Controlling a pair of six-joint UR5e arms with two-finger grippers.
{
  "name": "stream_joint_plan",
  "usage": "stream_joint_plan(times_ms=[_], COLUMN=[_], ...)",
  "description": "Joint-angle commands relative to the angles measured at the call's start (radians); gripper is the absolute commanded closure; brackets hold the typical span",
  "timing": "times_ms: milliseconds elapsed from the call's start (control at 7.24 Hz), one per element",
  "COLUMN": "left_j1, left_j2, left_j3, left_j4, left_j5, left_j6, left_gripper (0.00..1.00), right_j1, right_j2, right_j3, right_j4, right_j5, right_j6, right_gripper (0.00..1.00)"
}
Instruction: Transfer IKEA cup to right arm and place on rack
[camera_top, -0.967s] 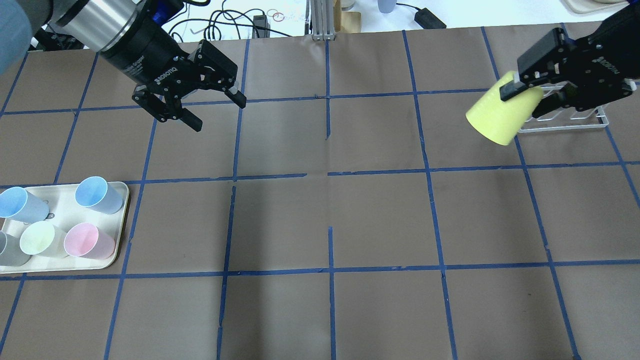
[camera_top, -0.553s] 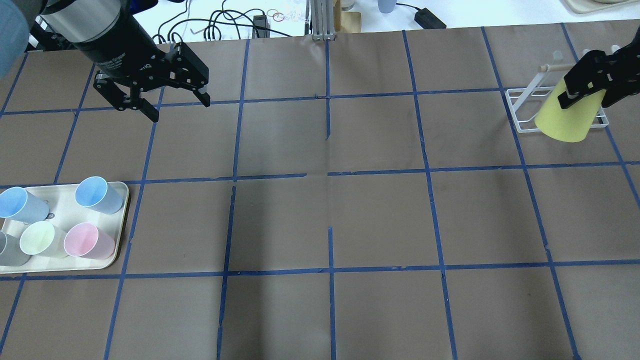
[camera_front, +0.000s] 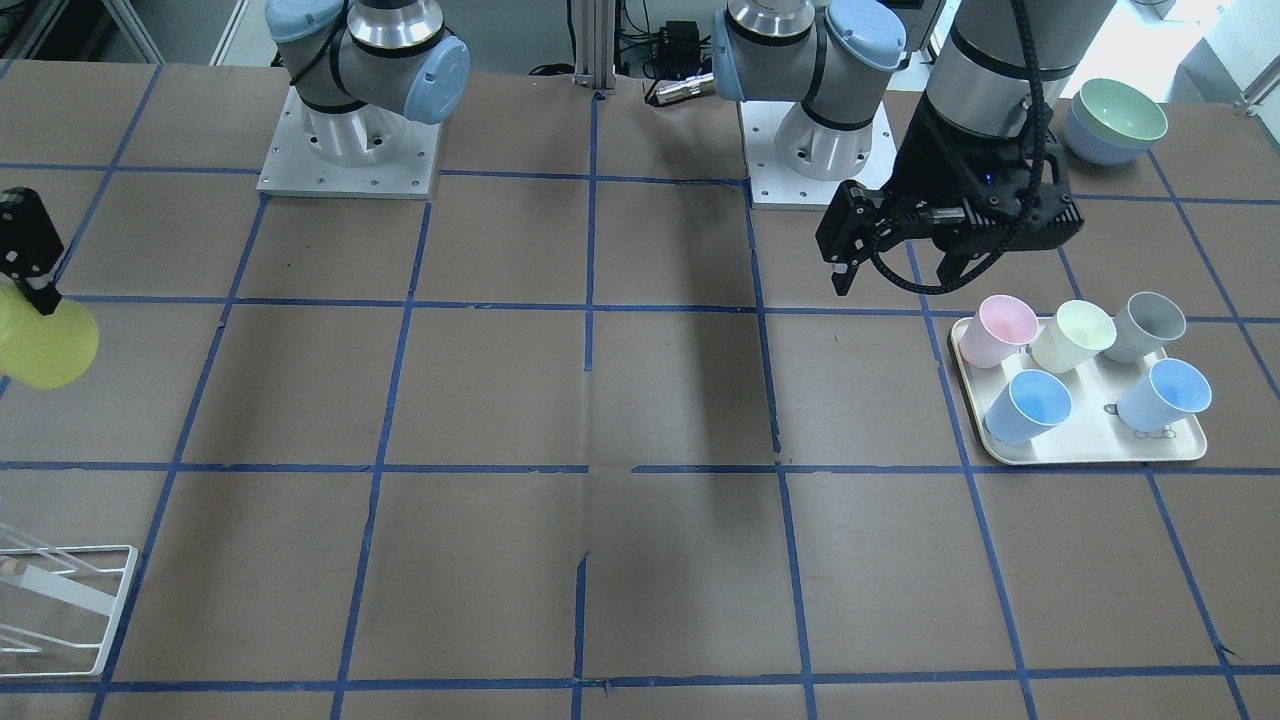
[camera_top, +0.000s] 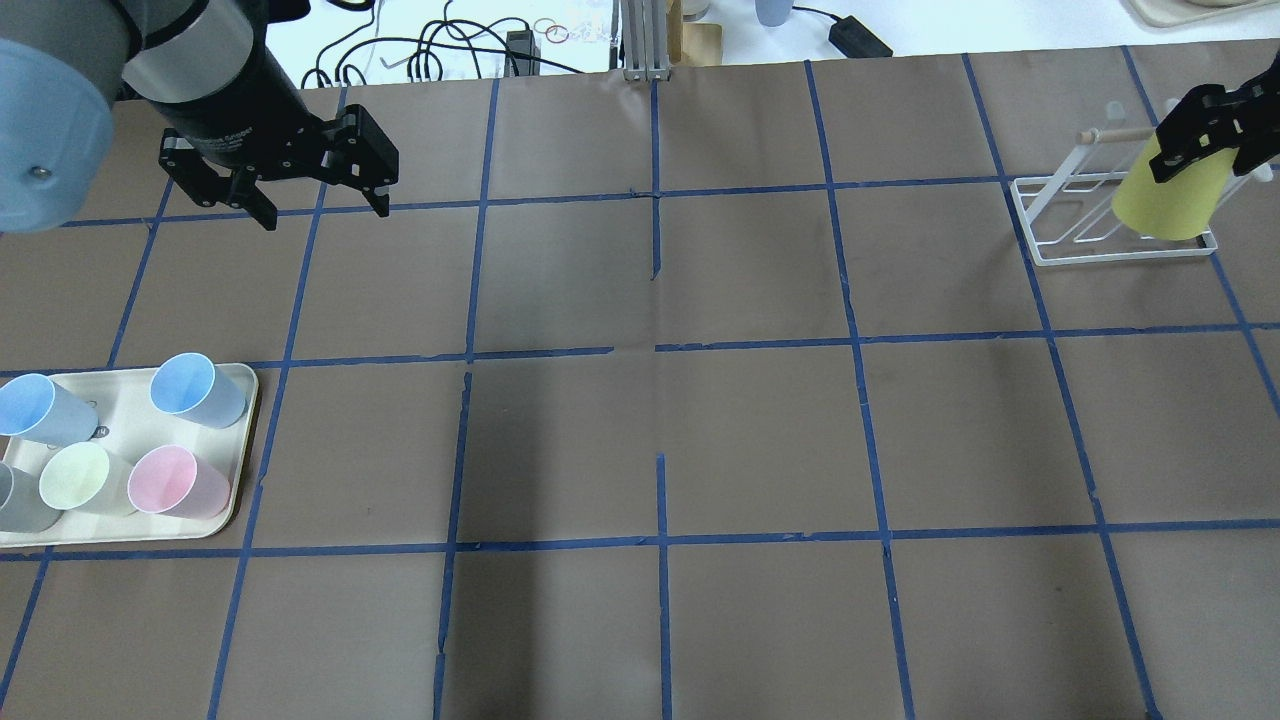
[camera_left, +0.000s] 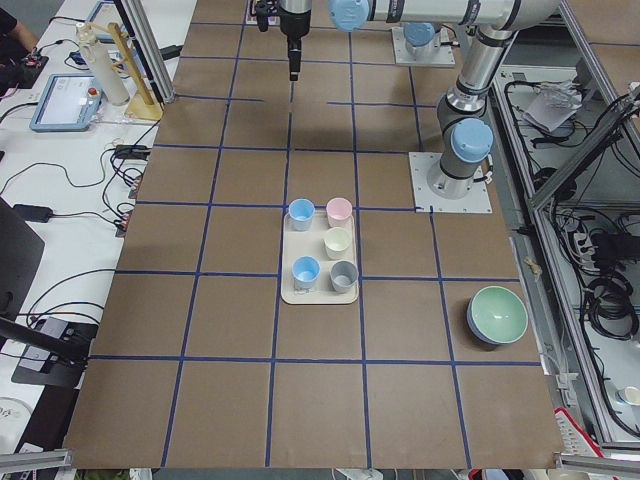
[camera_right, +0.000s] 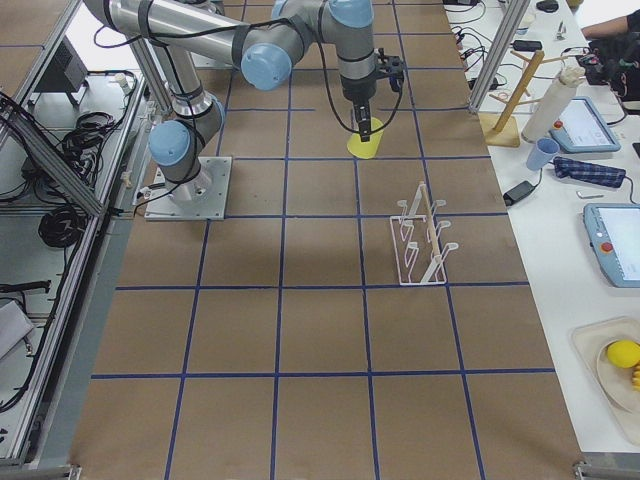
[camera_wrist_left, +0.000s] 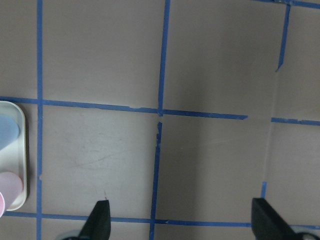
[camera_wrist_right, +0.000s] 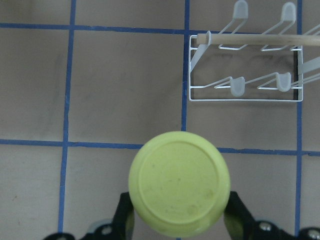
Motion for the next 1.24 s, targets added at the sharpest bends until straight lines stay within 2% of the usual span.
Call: stream_joint_plan(times_ms=[0, 138, 414, 1105], left_j1=[-0.003, -0.002, 0.006, 0.006], left_j2=[0.009, 0.006, -0.021, -0.015], left_j3=[-0.021, -0.001, 0.061, 0.062], left_j4=[0.043, -0.015, -0.140, -0.147], left_j5=[-0.002, -0.046, -0.042, -0.040], left_j6=[-0.015, -0.016, -0.015, -0.013], left_gripper=[0.00, 0.00, 0.00, 0.00], right_j1=[-0.047, -0.067, -0.070, -0.070], right_j2=[0.078, 0.108, 0.163, 0.232], right_j3=[0.000, 0.000, 0.000, 0.000], right_j4=[-0.145, -0.185, -0.236, -0.321], right_j5=[0.010, 0.015, 0.024, 0.065], right_j6=[0.001, 0.000, 0.001, 0.004], right_gripper=[1.00, 1.00, 1.00, 1.00])
